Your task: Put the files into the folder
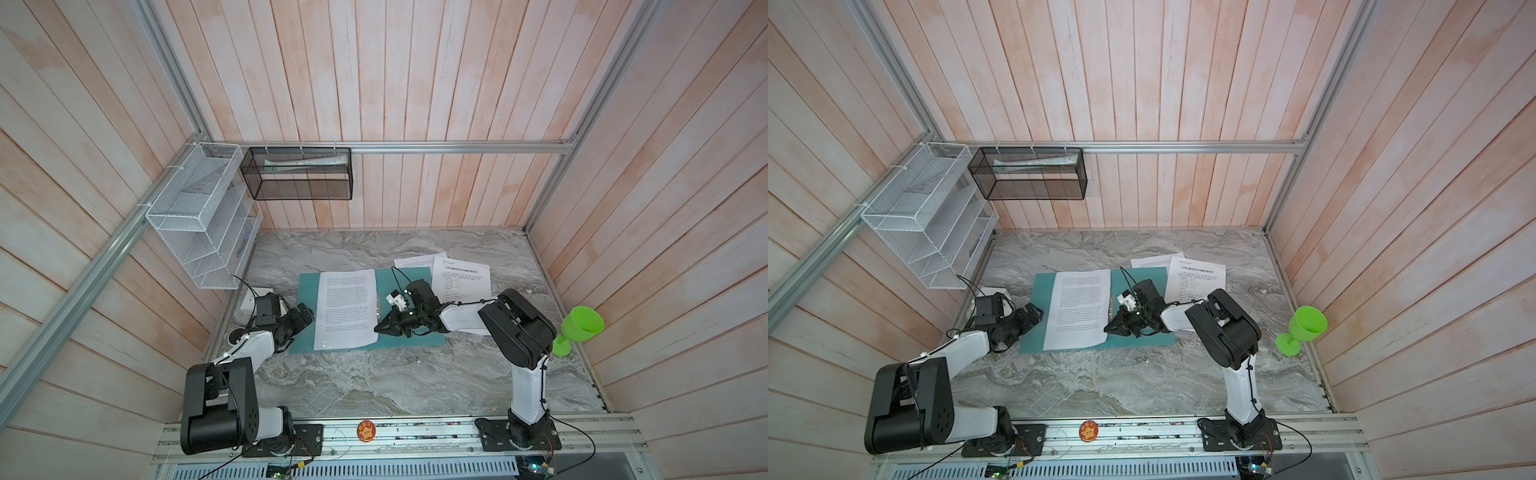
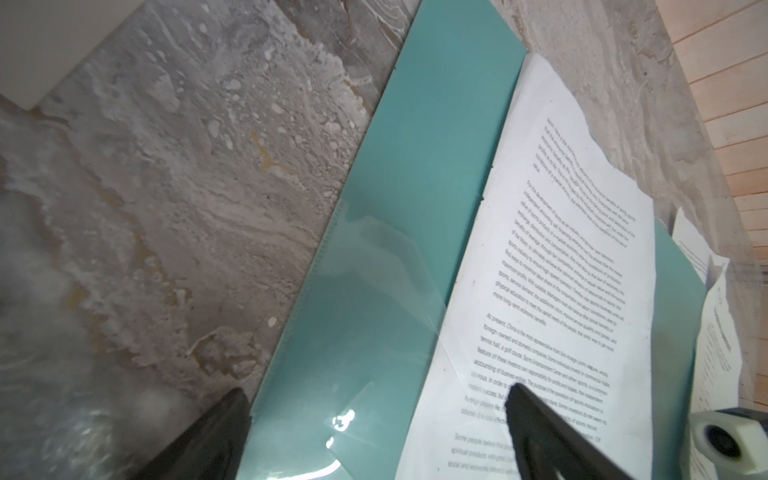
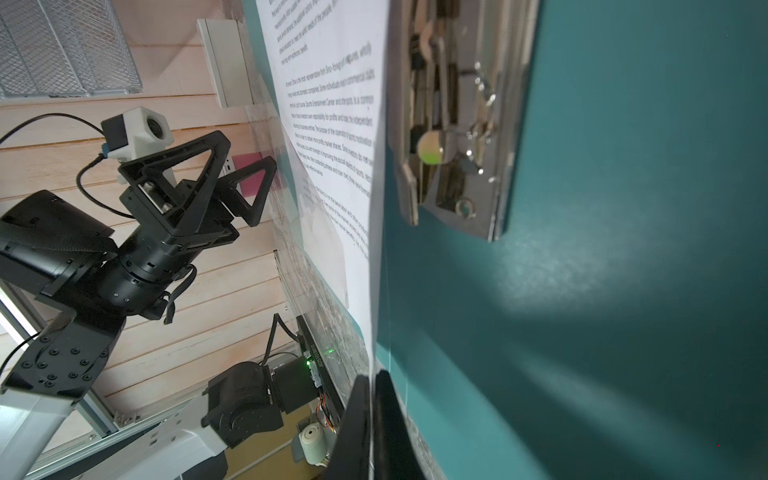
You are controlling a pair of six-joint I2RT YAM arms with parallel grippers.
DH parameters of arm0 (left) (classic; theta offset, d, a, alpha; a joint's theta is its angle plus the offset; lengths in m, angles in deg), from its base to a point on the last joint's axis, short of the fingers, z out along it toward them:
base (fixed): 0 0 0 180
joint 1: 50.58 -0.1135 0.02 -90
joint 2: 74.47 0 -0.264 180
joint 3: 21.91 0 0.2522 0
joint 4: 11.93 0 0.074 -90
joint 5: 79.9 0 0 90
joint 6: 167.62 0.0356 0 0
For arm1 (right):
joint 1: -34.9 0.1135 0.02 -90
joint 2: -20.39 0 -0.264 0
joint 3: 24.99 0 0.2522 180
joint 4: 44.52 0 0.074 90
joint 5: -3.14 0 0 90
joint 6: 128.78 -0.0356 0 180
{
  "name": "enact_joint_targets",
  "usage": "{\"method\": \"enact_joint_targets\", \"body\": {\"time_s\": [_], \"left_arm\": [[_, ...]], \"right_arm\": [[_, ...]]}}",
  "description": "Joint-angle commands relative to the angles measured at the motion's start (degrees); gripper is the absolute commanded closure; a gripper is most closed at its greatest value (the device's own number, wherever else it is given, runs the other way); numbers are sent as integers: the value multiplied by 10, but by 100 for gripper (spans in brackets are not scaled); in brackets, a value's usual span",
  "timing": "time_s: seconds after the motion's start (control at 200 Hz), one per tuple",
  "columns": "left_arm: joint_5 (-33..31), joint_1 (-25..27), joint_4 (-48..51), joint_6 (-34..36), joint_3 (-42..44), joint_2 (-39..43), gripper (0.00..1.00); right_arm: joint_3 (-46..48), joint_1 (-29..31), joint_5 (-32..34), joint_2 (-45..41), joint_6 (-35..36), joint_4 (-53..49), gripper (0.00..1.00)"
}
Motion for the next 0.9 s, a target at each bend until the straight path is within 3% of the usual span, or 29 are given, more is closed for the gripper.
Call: {"method": "enact_joint_targets", "body": {"time_s": [0.0, 0.895], "left_arm": [[4, 5, 45, -4, 13, -11, 2], [8, 7, 40, -3, 15, -11, 2]], "right_arm": [[1, 3, -14, 22, 3, -9, 100], [-96, 41, -25, 87, -17, -22, 100]]}}
